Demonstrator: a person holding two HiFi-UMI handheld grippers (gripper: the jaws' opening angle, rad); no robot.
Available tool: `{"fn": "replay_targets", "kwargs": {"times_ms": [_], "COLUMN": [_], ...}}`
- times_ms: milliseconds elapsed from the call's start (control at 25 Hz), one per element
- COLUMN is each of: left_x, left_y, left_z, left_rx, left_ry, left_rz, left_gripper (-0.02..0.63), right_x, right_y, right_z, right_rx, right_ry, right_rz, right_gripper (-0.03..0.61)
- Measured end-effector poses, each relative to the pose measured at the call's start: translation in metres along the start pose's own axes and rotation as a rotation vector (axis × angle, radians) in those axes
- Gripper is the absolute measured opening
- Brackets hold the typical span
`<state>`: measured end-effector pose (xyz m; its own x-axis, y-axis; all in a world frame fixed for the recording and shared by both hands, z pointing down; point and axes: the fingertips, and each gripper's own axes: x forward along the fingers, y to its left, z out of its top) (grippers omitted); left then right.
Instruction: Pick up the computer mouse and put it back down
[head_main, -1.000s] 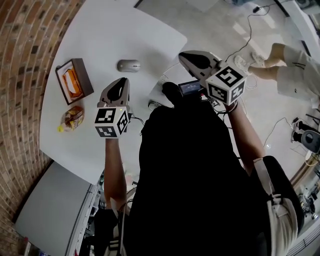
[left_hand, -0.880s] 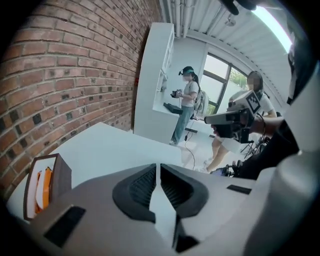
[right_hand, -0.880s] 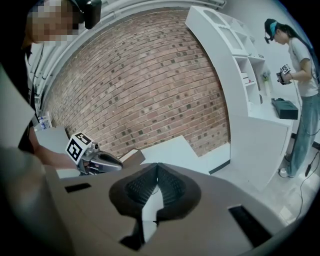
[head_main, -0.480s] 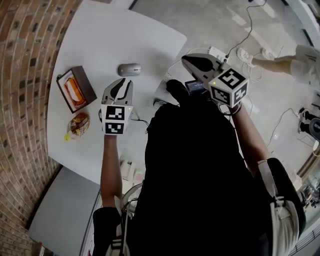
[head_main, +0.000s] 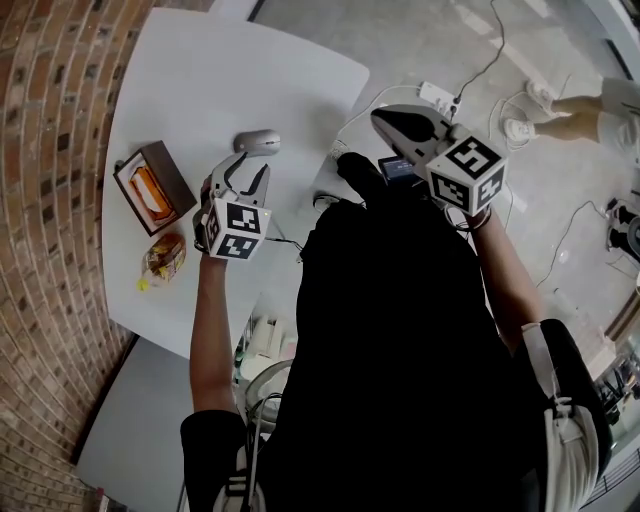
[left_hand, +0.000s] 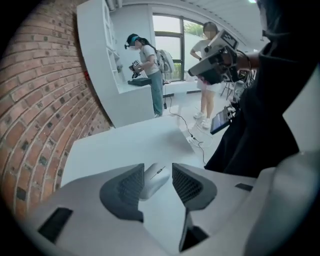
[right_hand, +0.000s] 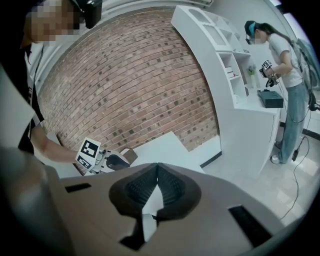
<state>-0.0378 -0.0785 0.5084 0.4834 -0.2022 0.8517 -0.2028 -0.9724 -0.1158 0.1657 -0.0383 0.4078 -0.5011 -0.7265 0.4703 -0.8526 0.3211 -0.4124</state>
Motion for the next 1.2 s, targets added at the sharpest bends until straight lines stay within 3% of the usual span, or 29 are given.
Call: {"fn": "replay_targets", "kwargs": {"times_ms": [240, 640, 1200], "left_x": [0.021, 0.045, 0.082], "left_y": [-0.003, -0.006, 0.003], "left_z": [-0.007, -0.022, -0.049], "left_rx": [0.223, 0.448, 0.667], "left_ry": [0.052, 0.132, 0.253], "left_rz": [-0.054, -0.146, -0.219], "left_gripper": [0.224, 0.291, 0.356], "right_x": [-0.002, -0.008, -0.017], "right_y": [-0.009, -0.020, -0.031], "right_z": [0.000, -0.006, -0.015], "right_rx": [0.013, 0.027, 0.053], "right_ry": [0.009, 0.019, 0.027], "right_rz": [-0.009, -0.032, -0.072], "right_gripper": [0.016, 0.017, 0.016]}}
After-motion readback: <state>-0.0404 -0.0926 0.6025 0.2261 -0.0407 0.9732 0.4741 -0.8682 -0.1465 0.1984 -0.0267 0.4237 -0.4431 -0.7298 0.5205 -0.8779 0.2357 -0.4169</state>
